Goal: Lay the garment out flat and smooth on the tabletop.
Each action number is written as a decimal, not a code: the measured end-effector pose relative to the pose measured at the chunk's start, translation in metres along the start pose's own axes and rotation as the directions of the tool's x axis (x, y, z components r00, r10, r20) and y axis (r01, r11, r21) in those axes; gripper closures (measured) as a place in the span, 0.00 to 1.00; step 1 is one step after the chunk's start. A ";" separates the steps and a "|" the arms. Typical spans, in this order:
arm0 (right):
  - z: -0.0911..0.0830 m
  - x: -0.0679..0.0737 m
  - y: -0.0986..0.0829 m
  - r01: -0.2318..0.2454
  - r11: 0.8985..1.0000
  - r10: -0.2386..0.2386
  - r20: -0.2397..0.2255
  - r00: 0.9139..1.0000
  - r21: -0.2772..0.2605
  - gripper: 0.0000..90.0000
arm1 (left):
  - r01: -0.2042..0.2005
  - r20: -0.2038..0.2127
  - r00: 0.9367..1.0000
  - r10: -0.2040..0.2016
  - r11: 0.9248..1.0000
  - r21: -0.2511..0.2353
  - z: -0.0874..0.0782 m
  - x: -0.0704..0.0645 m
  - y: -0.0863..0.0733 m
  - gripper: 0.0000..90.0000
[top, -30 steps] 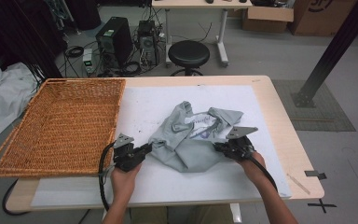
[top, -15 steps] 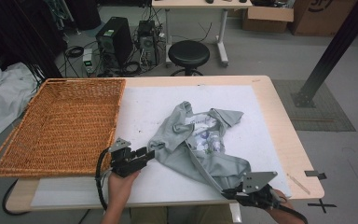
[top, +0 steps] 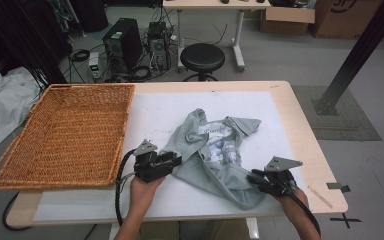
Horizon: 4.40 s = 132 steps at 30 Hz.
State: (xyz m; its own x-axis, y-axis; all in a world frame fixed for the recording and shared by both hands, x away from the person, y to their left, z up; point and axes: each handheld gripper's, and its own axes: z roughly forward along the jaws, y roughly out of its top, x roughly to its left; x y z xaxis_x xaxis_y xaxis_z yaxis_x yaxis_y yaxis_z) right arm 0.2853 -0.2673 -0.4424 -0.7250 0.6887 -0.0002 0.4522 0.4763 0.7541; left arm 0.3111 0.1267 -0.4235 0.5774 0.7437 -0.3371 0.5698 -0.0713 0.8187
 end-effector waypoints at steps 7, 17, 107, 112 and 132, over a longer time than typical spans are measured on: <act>-0.060 0.008 -0.038 0.160 0.974 -0.191 -0.203 0.960 -0.161 0.99 | -0.030 -0.031 0.999 0.030 0.999 0.021 0.010 0.002 0.004 0.57; -0.094 -0.003 -0.057 0.055 0.980 -0.104 -0.256 0.961 -0.192 0.73 | 0.060 -0.094 0.994 -0.050 0.992 0.112 0.031 0.007 0.004 0.53; 0.000 -0.046 0.011 -0.157 0.988 0.156 0.158 0.975 -0.011 0.59 | -0.009 0.147 0.988 -0.039 0.951 0.310 0.016 -0.030 -0.030 0.96; -0.001 -0.052 0.012 -0.182 0.983 0.177 0.108 0.978 0.031 0.57 | 0.088 0.131 0.985 -0.115 0.977 0.196 -0.013 -0.009 -0.023 0.97; -0.011 -0.038 0.023 -0.163 0.983 0.175 0.172 0.969 -0.083 0.71 | 0.199 0.018 0.979 -0.203 0.970 0.142 -0.060 0.015 -0.055 0.97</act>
State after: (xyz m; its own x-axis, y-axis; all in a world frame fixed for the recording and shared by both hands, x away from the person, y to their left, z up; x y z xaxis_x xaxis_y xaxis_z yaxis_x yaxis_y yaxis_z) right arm 0.3176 -0.2885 -0.4178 -0.5345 0.8450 0.0190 0.5197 0.3109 0.7957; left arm 0.2536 0.1814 -0.4458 0.4597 0.7308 -0.5046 0.7505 -0.0160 0.6606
